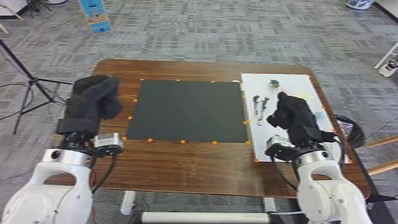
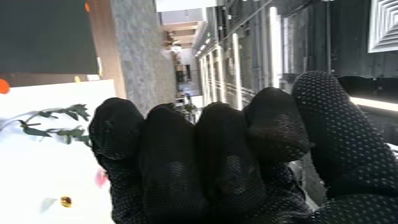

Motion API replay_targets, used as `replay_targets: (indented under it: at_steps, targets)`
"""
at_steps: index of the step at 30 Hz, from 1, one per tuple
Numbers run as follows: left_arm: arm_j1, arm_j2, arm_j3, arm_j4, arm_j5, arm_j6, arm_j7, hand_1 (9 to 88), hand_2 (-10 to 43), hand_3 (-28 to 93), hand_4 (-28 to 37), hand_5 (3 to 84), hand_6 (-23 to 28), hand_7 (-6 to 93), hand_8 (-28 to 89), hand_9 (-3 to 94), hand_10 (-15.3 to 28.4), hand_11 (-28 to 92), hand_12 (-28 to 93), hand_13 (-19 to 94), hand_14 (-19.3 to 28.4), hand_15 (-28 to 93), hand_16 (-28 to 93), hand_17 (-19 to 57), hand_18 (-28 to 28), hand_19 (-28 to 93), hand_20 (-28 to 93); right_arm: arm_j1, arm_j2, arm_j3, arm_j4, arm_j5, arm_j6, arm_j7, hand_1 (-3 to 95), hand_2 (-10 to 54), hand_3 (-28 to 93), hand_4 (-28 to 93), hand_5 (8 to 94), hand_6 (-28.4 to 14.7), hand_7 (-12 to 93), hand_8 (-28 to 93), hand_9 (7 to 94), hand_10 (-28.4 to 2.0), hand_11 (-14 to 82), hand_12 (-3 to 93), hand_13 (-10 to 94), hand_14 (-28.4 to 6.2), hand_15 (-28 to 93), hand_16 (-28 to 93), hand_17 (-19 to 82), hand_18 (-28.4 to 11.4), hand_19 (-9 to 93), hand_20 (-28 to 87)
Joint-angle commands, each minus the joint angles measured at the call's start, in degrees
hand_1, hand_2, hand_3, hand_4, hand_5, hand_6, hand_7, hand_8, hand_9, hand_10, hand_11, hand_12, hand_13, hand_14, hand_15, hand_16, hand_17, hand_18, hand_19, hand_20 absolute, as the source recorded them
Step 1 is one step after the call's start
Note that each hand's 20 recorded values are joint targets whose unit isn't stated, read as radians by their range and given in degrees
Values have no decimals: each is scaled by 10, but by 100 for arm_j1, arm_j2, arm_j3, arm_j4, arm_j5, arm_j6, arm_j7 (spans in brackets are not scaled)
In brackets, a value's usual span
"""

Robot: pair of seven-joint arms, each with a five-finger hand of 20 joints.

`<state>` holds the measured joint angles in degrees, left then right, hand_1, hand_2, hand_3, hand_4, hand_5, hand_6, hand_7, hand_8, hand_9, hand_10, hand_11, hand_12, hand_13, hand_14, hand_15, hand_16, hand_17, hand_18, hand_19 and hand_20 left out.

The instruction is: Arrange flowers

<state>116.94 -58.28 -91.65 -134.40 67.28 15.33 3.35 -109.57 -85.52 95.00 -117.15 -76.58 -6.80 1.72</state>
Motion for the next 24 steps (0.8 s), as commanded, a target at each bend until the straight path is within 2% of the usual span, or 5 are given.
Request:
replay_targets:
  at_steps: [1,4,9,14,24]
  targets:
    - [-237,173,576,-658,-493,-719,-131,351,89,623,-51,654,-49,736,418,770,144,764,621,731,166,932,514,423,276,932,775,-114,135,-23,83,-116,74,156,291,131,671,-126,767,51,758,566,877,-124,726,766,787,-194,932,706,373,-284,870,705]
    - [-166,174,505,-697,-429,-809,-135,352,91,621,-54,651,-47,736,411,767,144,762,620,728,165,932,510,419,274,932,770,-89,104,-4,119,54,109,195,291,131,670,-124,767,52,759,564,877,-123,726,765,787,-193,932,706,372,-284,869,706]
    - [-119,162,430,-631,-484,-314,-60,351,91,623,-55,650,-47,739,399,767,145,762,614,726,166,932,505,416,274,932,764,-55,111,-11,155,16,50,208,291,131,670,-123,766,52,759,562,876,-122,726,765,786,-193,932,705,372,-284,868,706]
    - [105,112,200,-555,350,-4,140,351,91,623,-53,652,-47,740,395,766,144,762,613,725,164,932,503,416,273,932,763,-282,281,-92,-42,-521,626,109,290,131,671,-121,765,51,758,559,876,-124,725,764,784,-193,932,705,371,-284,868,706]
    - [964,-190,319,-172,528,847,-40,347,92,625,-57,643,-45,734,351,752,144,747,588,696,158,932,454,395,260,932,715,-1079,510,-483,-408,-2842,2838,94,294,16,678,-131,586,-2,679,241,665,-151,622,631,616,-206,790,595,235,-249,666,651]
